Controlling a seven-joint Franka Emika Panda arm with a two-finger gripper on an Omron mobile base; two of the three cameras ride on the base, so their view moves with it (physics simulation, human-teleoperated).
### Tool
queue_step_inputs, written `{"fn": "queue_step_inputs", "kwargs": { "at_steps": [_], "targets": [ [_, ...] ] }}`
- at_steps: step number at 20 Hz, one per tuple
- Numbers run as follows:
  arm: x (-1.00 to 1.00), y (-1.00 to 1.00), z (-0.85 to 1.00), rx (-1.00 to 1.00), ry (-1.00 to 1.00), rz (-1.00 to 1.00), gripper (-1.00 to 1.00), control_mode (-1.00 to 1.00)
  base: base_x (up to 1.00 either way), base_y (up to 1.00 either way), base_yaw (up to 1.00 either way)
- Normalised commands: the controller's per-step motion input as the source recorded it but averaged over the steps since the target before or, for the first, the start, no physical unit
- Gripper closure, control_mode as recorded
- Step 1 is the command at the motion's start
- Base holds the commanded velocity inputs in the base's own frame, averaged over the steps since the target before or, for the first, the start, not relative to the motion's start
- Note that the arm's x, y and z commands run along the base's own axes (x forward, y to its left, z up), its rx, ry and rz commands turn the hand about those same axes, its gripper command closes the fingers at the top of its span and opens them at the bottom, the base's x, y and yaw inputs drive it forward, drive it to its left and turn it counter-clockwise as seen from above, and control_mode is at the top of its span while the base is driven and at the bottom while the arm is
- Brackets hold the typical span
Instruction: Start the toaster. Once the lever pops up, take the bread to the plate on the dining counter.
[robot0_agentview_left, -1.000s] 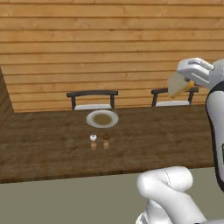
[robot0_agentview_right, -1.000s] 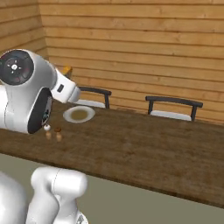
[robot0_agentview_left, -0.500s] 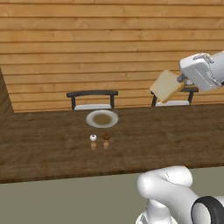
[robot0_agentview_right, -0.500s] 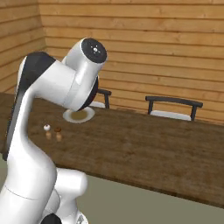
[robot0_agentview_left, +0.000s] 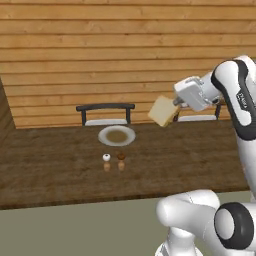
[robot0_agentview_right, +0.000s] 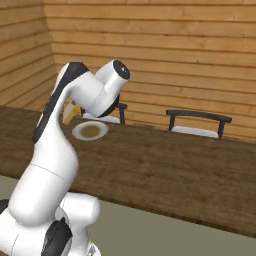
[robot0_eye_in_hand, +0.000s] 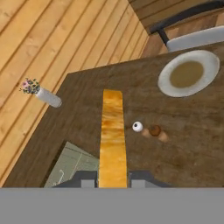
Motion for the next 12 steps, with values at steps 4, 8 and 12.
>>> {"fn": "queue_step_inputs", "kwargs": {
  "at_steps": [4, 8, 12],
  "targets": [
    [0.78, 0.36, -0.66, 0.0, 0.0, 0.12, 1.0, -1.0, 0.0, 0.0, 0.0],
    [0.65, 0.25, -0.62, 0.0, 0.0, 0.1, 1.0, -1.0, 0.0, 0.0, 0.0],
    [0.64, 0.11, -0.58, 0.0, 0.0, 0.08, 1.0, -1.0, 0.0, 0.0, 0.0]
  ]
}}
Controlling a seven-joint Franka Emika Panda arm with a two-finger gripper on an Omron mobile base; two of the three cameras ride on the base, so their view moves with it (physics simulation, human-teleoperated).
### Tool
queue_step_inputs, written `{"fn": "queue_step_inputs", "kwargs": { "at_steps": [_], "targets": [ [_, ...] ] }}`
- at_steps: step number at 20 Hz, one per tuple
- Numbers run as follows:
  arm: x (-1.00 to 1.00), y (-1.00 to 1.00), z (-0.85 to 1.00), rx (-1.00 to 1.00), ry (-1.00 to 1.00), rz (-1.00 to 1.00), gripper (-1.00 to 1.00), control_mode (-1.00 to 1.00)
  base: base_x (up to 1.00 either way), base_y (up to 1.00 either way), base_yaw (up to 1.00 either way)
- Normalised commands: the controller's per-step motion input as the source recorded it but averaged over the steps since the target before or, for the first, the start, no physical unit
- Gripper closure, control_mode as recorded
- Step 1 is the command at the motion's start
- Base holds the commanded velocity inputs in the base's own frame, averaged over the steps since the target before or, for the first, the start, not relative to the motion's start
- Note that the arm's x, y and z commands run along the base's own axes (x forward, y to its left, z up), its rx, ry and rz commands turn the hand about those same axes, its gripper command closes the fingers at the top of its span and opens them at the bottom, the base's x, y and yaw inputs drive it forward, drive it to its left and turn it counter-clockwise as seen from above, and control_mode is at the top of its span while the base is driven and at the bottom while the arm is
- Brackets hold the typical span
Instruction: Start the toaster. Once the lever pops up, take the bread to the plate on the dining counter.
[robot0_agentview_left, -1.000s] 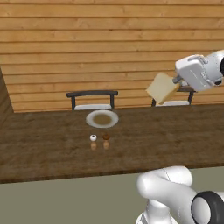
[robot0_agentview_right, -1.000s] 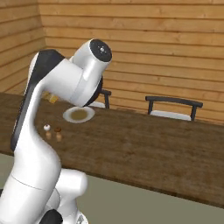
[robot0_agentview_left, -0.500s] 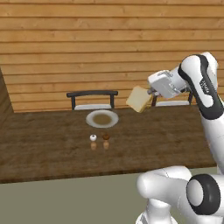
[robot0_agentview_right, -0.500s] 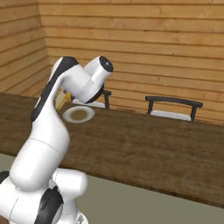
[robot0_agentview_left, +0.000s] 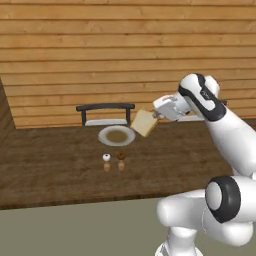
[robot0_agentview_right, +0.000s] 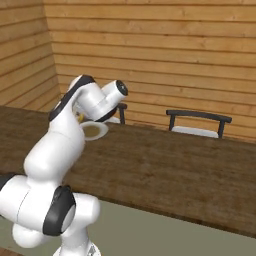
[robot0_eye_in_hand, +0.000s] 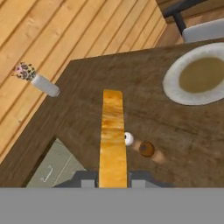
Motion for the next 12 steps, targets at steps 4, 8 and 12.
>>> {"fn": "queue_step_inputs", "kwargs": {
  "at_steps": [4, 8, 12],
  "targets": [
    [0.71, 0.0, -0.39, 0.0, 0.0, 0.02, 1.0, -1.0, 0.0, 0.0, 0.0],
    [0.62, 0.0, -0.32, 0.0, 0.0, 0.01, 1.0, -1.0, 0.0, 0.0, 0.0],
    [0.45, 0.0, -0.41, 0.0, 0.0, 0.03, 1.0, -1.0, 0.0, 0.0, 0.0]
  ]
}}
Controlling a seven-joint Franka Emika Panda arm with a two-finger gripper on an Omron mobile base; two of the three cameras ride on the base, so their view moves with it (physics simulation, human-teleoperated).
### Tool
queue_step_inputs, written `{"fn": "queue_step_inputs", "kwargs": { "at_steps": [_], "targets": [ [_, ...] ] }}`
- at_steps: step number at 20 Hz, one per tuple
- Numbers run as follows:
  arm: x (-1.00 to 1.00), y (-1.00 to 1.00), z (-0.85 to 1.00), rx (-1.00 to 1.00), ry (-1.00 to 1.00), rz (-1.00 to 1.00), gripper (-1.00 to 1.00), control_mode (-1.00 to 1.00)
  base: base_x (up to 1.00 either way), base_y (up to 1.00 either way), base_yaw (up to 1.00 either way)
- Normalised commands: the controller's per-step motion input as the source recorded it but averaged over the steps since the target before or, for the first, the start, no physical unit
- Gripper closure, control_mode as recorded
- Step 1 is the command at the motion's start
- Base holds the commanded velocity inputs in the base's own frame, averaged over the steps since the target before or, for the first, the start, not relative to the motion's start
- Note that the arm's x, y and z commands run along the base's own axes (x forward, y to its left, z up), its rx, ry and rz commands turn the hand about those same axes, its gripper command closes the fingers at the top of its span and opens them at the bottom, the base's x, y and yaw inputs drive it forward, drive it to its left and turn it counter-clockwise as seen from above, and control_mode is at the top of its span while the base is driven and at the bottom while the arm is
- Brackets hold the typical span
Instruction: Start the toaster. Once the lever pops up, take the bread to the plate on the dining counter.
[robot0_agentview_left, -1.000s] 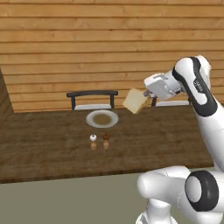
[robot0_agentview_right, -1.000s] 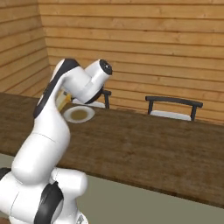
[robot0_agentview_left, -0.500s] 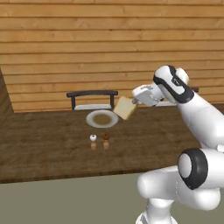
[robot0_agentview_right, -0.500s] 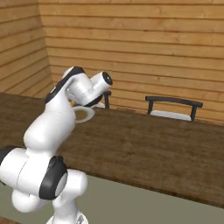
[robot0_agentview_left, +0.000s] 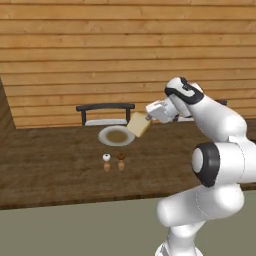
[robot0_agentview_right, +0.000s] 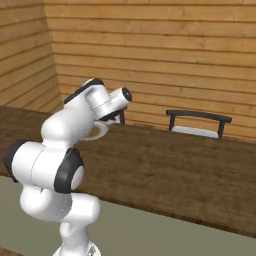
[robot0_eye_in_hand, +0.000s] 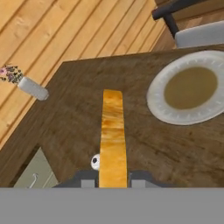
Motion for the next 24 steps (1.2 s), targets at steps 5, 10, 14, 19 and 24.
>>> {"fn": "queue_step_inputs", "kwargs": {
  "at_steps": [5, 10, 14, 19, 24],
  "targets": [
    [0.42, 0.01, -0.38, 0.0, 0.0, 0.02, 1.0, -1.0, 0.0, 0.0, 0.0],
    [0.41, 0.05, -0.36, 0.0, 0.0, 0.01, 1.0, -1.0, 0.0, 0.0, 0.0],
    [0.23, 0.1, -0.45, 0.0, 0.0, 0.02, 1.0, -1.0, 0.0, 0.0, 0.0],
    [0.32, 0.07, -0.3, 0.0, 0.0, 0.01, 1.0, -1.0, 0.0, 0.0, 0.0],
    [0.46, 0.03, -0.05, 0.01, 0.0, 0.0, 1.0, -1.0, 0.0, 0.0, 0.0]
  ]
}}
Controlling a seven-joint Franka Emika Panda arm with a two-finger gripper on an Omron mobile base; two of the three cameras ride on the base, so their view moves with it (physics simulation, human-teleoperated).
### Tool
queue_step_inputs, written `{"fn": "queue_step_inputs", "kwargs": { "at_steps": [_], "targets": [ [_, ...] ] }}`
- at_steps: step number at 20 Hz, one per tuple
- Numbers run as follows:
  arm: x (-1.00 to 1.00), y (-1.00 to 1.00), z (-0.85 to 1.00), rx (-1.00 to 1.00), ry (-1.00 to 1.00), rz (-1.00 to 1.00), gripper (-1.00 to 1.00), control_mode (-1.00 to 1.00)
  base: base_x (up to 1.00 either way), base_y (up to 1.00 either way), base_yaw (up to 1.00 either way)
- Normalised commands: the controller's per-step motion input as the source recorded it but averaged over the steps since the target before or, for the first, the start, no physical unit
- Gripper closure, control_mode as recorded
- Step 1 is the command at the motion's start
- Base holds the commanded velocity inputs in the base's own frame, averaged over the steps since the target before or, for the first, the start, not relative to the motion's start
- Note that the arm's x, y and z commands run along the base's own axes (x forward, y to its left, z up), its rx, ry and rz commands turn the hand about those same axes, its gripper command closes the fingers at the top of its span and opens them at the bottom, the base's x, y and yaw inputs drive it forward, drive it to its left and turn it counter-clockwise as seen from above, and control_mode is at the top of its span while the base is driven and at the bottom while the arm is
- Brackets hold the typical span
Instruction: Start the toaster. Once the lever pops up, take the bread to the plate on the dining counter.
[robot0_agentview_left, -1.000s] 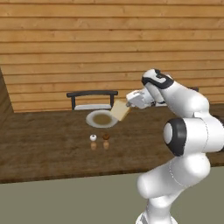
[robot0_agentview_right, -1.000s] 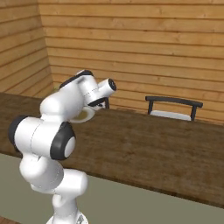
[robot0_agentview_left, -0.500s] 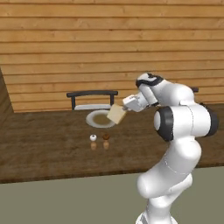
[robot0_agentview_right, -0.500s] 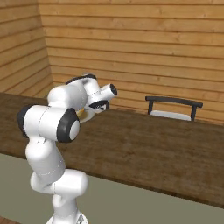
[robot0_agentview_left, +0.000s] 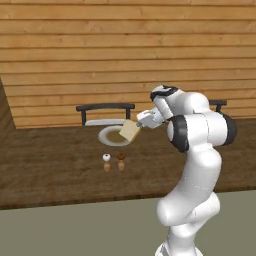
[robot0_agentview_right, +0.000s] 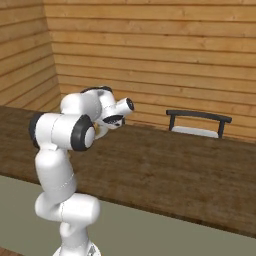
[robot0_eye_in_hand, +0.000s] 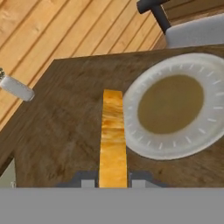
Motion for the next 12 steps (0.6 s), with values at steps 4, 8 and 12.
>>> {"fn": "queue_step_inputs", "kwargs": {
  "at_steps": [4, 8, 12],
  "targets": [
    [0.47, 0.13, -0.31, 0.0, 0.0, 0.0, 1.0, -1.0, 0.0, 0.0, 0.0],
    [0.41, 0.2, -0.49, 0.0, 0.0, 0.0, 1.0, -1.0, 0.0, 0.0, 0.0],
    [0.48, 0.15, -0.3, 0.0, 0.0, 0.0, 1.0, -1.0, 0.0, 0.0, 0.0]
  ]
}}
